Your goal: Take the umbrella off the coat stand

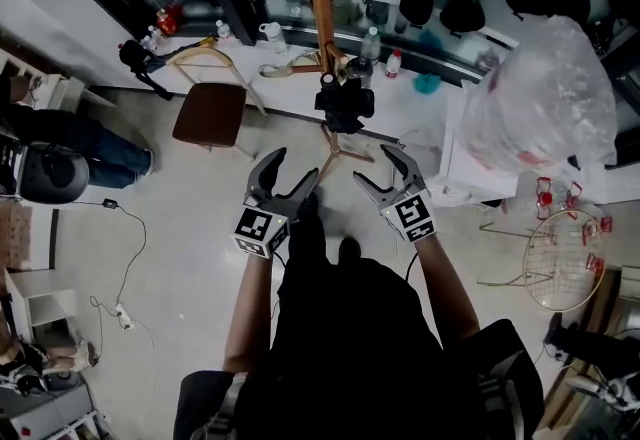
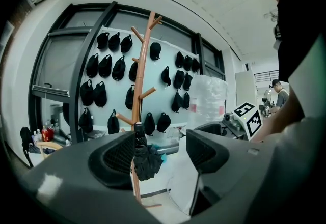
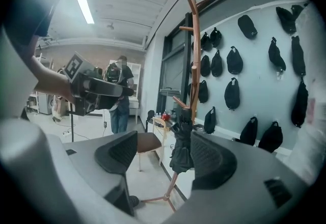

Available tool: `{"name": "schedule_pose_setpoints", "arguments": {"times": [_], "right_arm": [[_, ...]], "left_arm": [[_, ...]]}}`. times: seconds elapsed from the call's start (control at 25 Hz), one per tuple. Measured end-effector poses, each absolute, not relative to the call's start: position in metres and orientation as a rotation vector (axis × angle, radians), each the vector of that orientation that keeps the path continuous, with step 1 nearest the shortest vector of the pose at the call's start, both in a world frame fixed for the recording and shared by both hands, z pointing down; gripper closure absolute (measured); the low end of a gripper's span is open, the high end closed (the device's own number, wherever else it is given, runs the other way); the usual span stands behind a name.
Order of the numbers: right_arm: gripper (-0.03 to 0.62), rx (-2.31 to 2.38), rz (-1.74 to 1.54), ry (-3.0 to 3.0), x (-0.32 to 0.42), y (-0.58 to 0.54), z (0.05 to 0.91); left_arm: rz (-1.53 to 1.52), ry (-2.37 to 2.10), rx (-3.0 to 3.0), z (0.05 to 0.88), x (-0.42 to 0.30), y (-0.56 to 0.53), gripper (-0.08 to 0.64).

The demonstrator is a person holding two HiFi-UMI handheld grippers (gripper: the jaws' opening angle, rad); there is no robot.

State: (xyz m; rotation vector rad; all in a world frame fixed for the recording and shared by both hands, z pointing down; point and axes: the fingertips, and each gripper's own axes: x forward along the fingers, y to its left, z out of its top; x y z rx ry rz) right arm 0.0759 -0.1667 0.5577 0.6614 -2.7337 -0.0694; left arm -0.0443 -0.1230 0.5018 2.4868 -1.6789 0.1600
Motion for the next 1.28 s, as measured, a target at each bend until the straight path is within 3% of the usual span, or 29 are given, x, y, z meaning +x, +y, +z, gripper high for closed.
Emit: {"name": "schedule_pose_setpoints", "arguments": {"times": [1.28], "right_arm": [[0.268, 0.882, -0.052, -2.598, -0.002, -0.264, 0.591]], "left_arm": [[0.164, -1.403, 2.661, 0.518, -0.119, -0.259, 0.261]]}}
